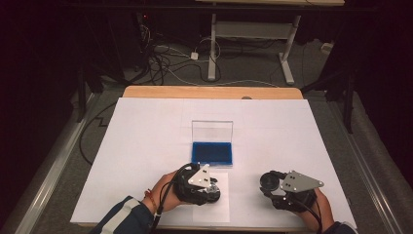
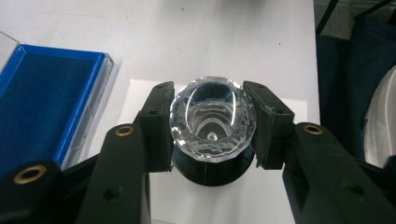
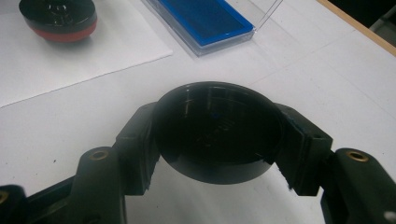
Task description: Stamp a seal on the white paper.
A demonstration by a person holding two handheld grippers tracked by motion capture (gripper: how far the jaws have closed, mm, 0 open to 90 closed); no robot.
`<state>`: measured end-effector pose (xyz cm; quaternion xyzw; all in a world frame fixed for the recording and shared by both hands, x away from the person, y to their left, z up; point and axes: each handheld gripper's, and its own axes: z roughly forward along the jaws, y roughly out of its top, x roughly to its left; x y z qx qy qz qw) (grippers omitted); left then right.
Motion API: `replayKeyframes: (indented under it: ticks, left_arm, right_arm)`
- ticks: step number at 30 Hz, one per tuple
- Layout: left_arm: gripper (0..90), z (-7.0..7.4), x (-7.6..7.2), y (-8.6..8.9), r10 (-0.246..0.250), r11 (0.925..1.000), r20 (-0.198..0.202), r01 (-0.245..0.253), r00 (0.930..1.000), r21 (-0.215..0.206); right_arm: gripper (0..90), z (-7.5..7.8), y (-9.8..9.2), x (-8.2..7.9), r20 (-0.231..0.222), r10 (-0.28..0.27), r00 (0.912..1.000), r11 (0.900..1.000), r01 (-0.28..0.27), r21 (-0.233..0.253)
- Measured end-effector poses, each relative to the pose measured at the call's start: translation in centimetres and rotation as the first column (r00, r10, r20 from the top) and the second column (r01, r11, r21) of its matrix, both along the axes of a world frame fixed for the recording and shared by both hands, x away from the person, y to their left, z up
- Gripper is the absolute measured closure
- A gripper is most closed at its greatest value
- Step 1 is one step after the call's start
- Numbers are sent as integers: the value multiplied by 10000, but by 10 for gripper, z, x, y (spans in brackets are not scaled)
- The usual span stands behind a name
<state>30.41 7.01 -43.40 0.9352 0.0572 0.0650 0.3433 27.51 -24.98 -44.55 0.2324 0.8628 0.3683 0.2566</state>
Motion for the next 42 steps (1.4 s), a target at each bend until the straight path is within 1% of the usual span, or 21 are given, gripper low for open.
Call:
replayKeyframes:
  ticks: [1,3,5,6,8,10,12,15,18,21,22,24,26,30,36,42]
  left_arm:
    - [543,-1,0,0,51,10000,31,-51,10000,45]
    - [543,-2,1,0,52,10000,-87,-52,9999,-31]
    - [543,-3,1,0,114,9999,-11,-114,9999,57]
    - [543,-4,1,0,39,10000,-120,-38,9999,83]
    - [543,-6,1,-1,9,9997,-140,-5,9999,243]
    - [543,-9,0,-2,-6,9995,-132,10,9999,302]
    - [543,-11,0,-1,37,9998,-166,-33,9999,209]
    - [543,-12,2,2,51,9999,-286,-47,9996,154]
    - [543,-12,2,2,61,9999,-311,-57,9995,129]
    - [544,-13,4,2,99,10000,-469,-98,9988,11]
    - [543,-13,3,3,70,10000,-475,-70,9988,9]
    - [543,-13,2,2,71,9999,-337,-68,9994,93]
    - [543,-13,1,1,80,9999,-283,-76,9996,131]
    - [543,-13,2,2,70,9999,-339,-67,9994,98]
    - [542,-15,4,3,100,9999,-535,-102,9985,-36]
    - [542,-14,2,2,140,9999,-484,-137,9987,62]
  right_arm:
    - [377,0,0,0,-35,-18,10000,10000,18,5]
    - [377,-1,0,0,-55,11,10000,10000,-11,-12]
    - [377,-1,1,0,-44,22,10000,10000,-22,-24]
    - [377,-1,0,0,-48,22,10000,10000,-22,-17]
    - [377,-1,0,0,-62,19,10000,10000,-19,-17]
    - [377,-1,0,0,-50,55,10000,10000,-55,-39]
    - [377,-1,1,0,-64,28,10000,10000,-28,-35]
    - [377,-1,0,0,-66,61,10000,10000,-61,-59]
    - [377,-1,1,1,-96,66,9999,9999,-67,-77]
    - [377,-1,1,0,-89,58,9999,9999,-58,-87]
    - [377,-1,1,0,-100,64,9999,9999,-65,-82]
    - [377,-1,1,0,-96,43,9999,9999,-44,-100]
    - [378,-2,1,0,-105,46,9999,9999,-47,-97]
    - [377,-2,1,0,-154,-14,9999,10000,13,-83]
    - [377,-2,1,0,-129,2,9999,9999,-3,-106]
    - [377,-2,1,0,-93,-66,9999,9999,64,-126]
